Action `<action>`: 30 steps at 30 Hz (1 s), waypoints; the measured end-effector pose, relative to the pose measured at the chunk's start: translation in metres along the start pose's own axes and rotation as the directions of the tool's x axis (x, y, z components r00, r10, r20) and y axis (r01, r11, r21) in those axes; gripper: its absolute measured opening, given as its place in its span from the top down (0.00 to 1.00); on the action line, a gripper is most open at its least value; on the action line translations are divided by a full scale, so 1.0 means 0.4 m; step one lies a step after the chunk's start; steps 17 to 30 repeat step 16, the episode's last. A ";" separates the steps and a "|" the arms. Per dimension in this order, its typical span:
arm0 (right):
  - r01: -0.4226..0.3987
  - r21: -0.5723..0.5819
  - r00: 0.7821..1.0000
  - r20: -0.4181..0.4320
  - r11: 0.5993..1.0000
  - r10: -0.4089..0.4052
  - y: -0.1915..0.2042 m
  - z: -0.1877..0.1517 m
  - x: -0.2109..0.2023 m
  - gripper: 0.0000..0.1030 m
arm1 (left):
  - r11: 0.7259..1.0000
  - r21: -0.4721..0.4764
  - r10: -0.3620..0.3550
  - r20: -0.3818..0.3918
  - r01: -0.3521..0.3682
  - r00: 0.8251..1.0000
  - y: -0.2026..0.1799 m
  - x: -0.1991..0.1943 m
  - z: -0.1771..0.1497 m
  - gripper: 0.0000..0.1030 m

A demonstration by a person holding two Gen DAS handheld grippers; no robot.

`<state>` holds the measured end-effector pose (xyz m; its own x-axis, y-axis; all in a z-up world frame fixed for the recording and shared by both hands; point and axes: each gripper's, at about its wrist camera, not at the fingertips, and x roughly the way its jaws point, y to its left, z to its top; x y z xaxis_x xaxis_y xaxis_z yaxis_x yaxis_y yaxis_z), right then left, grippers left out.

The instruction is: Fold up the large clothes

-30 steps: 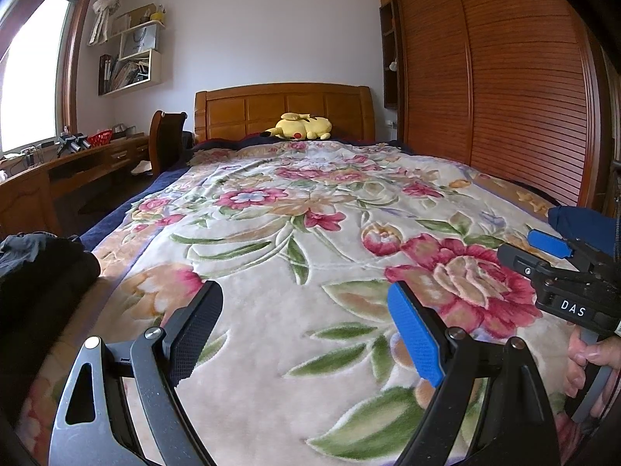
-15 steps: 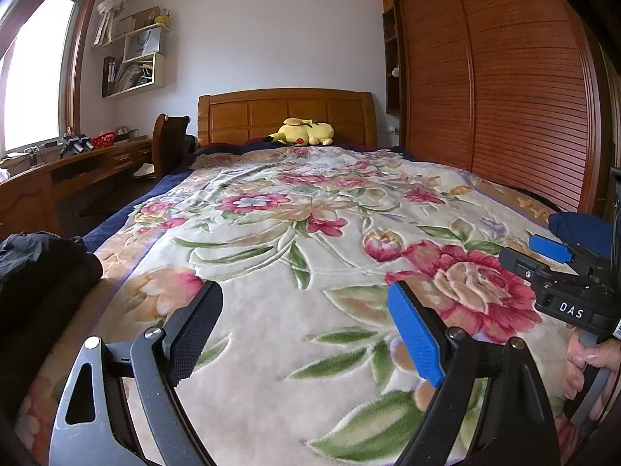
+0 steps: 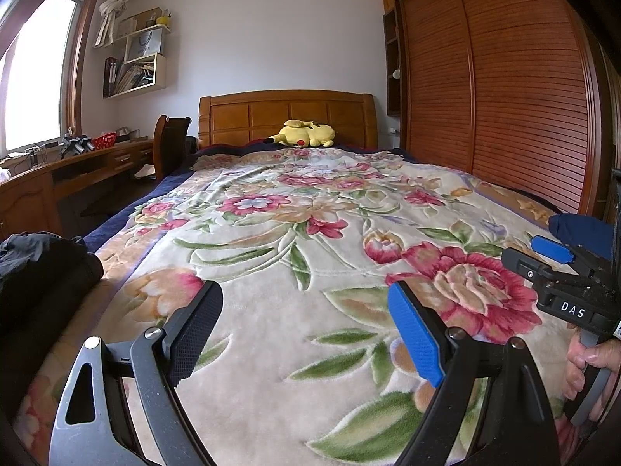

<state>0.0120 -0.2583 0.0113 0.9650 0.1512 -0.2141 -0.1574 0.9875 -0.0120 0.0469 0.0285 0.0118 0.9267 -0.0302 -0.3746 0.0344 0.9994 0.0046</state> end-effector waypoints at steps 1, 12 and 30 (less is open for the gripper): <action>-0.001 0.000 1.000 0.001 1.000 0.001 -0.003 0.000 0.000 0.24 | 1.000 0.001 0.001 0.000 -0.001 1.000 0.000 0.001 0.002 0.15; 0.000 0.001 1.000 0.005 1.000 0.000 -0.011 -0.001 0.002 0.24 | 1.000 0.000 0.000 0.000 0.000 1.000 0.000 0.000 0.001 0.15; -0.001 0.002 1.000 0.006 1.000 0.001 -0.015 -0.002 0.001 0.24 | 1.000 -0.001 0.000 0.000 0.000 1.000 0.000 0.000 0.000 0.15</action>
